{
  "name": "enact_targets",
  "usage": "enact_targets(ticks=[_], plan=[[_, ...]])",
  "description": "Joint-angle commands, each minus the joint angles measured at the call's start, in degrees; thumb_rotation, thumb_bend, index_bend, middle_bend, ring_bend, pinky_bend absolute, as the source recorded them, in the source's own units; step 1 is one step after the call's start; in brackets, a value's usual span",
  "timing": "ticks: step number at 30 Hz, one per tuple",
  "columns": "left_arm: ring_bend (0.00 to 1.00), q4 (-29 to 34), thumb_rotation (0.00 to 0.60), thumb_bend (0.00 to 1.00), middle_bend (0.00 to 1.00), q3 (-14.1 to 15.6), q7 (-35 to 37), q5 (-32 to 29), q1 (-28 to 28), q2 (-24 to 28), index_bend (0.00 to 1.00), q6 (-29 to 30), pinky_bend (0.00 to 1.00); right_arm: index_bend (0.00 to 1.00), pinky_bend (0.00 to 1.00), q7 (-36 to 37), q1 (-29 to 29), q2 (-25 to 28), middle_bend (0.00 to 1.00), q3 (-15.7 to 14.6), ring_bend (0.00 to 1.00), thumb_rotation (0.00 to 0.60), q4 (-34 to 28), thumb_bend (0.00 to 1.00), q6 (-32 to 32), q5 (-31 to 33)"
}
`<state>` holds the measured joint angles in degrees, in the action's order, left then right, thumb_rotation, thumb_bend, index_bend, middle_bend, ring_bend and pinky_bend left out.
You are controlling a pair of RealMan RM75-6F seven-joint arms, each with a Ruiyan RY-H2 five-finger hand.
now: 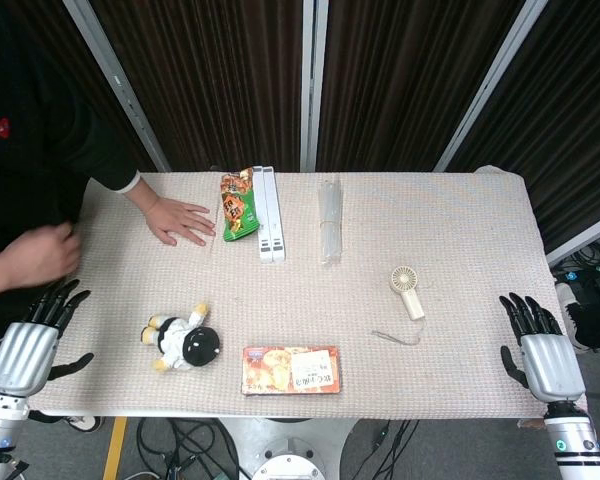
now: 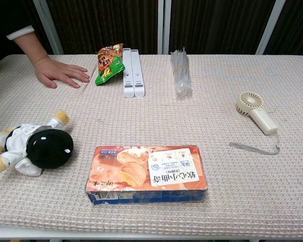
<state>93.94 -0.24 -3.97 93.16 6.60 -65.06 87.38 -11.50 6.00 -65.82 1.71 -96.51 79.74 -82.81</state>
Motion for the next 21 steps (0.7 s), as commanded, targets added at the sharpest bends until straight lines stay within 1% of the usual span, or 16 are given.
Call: enact_targets(ticks=[1,4,5,6,9,16,18,19,20,21], plan=[[0.01,0.05,0.600,0.03,0.07,-0.01,-0.04,-0.01,0.03,-0.05,0.13,-0.05,0.21,0.00,0.13,-0.04,-0.06,-0.06,0.04,0.03,0.00,0.600,0.07,0.43,0.02,0.15],[0.01,0.19,0.600,0.03,0.07,-0.04,-0.25,0.02,0.10,-0.15,0.13,-0.14,0.21,0.00,0.13,-0.16,-0.10,-0.13,0.05,0.04,0.00,0.600,0.14,0.59,0.02,0.24],[0.01,0.23,0.600,0.03,0.07,-0.05,-0.32,0.02,0.11,-0.17,0.13,-0.15,0.21,0.00,0.13,-0.15,-0.11,-0.14,0.05,0.03,0.00,0.600,0.17,0.63,0.01,0.22],[0.01,0.26,0.600,0.03,0.07,-0.06,-0.39,0.02,0.11,-0.20,0.13,-0.16,0.21,0.00,0.13,-0.12,-0.10,-0.16,0.05,0.02,0.00,0.600,0.22,0.65,0.01,0.19],[0.01,0.32,0.600,0.03,0.07,-0.19,-0.55,-0.13,0.19,-0.28,0.13,-0.24,0.21,0.00,0.13,0.08,-0.09,-0.17,0.05,0.08,0.00,0.600,0.30,0.67,0.00,0.18],[0.01,0.72,0.600,0.03,0.07,-0.36,-0.67,-0.33,0.44,0.01,0.13,-0.60,0.21,0.00,0.13,-0.01,0.04,-0.27,0.05,0.11,0.00,0.600,-0.10,0.64,-0.36,0.37],[0.01,0.72,0.600,0.03,0.07,-0.54,-0.60,-0.45,0.54,0.13,0.13,-0.62,0.21,0.00,0.13,-0.16,0.14,-0.47,0.05,0.18,0.00,0.600,-0.19,0.66,-0.41,0.35],[0.01,0.69,0.600,0.03,0.07,-0.59,-0.50,-0.50,0.57,0.19,0.13,-0.64,0.21,0.00,0.13,-0.36,0.24,-0.66,0.05,0.23,0.00,0.600,-0.16,0.69,-0.54,0.42],[0.01,0.69,0.600,0.03,0.07,-0.54,-0.46,-0.48,0.58,0.25,0.13,-0.70,0.21,0.00,0.13,-0.59,0.30,-0.88,0.05,0.30,0.00,0.600,-0.15,0.80,-0.64,0.61],[0.01,0.73,0.600,0.03,0.07,-0.44,-0.47,-0.43,0.57,0.31,0.13,-0.77,0.21,0.00,0.14,-1.00,0.33,-1.13,0.06,0.34,0.00,0.600,-0.24,0.87,-0.78,0.94]])
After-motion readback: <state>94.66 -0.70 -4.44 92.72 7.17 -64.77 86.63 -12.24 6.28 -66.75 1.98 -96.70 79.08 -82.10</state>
